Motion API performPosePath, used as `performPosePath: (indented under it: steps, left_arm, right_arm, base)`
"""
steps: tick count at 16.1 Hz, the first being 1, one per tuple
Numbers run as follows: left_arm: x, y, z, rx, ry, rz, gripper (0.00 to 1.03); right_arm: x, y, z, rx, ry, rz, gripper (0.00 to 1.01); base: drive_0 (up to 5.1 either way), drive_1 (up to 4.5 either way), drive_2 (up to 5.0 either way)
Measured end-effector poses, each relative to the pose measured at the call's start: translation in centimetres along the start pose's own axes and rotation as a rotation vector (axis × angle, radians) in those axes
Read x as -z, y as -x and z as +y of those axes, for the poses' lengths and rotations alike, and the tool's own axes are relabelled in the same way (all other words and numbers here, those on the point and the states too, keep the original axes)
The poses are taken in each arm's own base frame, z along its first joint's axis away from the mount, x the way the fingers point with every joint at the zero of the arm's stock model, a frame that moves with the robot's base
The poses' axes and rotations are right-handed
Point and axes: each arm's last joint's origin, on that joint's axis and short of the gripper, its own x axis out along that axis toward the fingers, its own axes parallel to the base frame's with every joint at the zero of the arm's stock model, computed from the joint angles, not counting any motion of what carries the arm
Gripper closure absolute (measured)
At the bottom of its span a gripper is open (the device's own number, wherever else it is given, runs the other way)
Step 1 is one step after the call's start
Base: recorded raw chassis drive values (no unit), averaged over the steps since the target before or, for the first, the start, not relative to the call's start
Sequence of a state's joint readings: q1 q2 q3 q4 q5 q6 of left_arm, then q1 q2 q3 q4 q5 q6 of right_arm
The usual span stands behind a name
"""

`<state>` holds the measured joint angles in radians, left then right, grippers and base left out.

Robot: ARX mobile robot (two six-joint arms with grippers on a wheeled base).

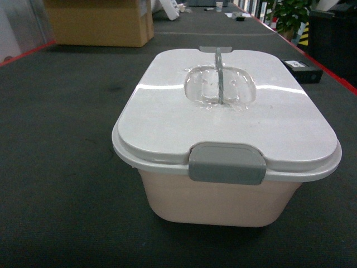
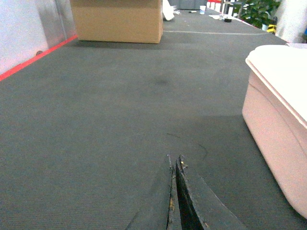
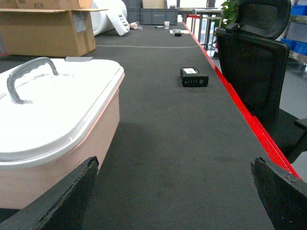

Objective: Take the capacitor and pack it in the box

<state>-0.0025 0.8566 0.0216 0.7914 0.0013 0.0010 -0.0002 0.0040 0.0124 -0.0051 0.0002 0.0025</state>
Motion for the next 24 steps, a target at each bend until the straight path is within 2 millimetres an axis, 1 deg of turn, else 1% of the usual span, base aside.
performPosePath:
  steps: [1, 9, 19, 21, 22, 23, 24]
  left_arm:
    - [-0.7, 0.7, 0.0, -0.001, 0.000, -0.039, 1.01]
    - [-1.2, 3.0, 0.0, -0.002, 0.000, -0.059, 1.01]
    - [-1.1, 4.5, 0.0, -0.002, 0.000, -0.058, 1.01]
    - [-0.5, 5.5, 0.0, -0.003, 0.000, -0.023, 1.01]
    - [-1.1, 5.6, 0.0, -0.004, 0.000, -0.069, 1.01]
    - [-0.6, 5.6, 0.0, -0.004, 0.000, -0.036, 1.01]
    - [-0.7, 5.6, 0.0, -0.003, 0.000, -0.042, 1.01]
  right_arm:
    - [0.0, 0.0, 0.0, 0.000, 0.000, 0.000, 0.03]
    - [0.0, 0.0, 0.0, 0.000, 0.000, 0.000, 0.03]
    - [0.0, 0.0, 0.0, 0.000, 0.000, 0.000, 0.03]
    - [0.0, 0.0, 0.0, 0.000, 0.000, 0.000, 0.03]
    - [0.0, 0.0, 0.0, 0.000, 0.000, 0.001, 0.03]
    - [0.0, 0.0, 0.0, 0.000, 0.000, -0.001, 0.03]
    - [0.0, 0.0, 0.0, 0.000, 0.000, 0.000, 0.03]
  base:
    - [0.0, 0.00, 0.0]
    - [0.0, 0.00, 0.0]
    - [0.0, 0.00, 0.0]
    - [0.0, 0.00, 0.0]
    - [0.0, 0.00, 0.0]
    - [0.0, 0.00, 0.0]
    - [0.0, 0.00, 0.0]
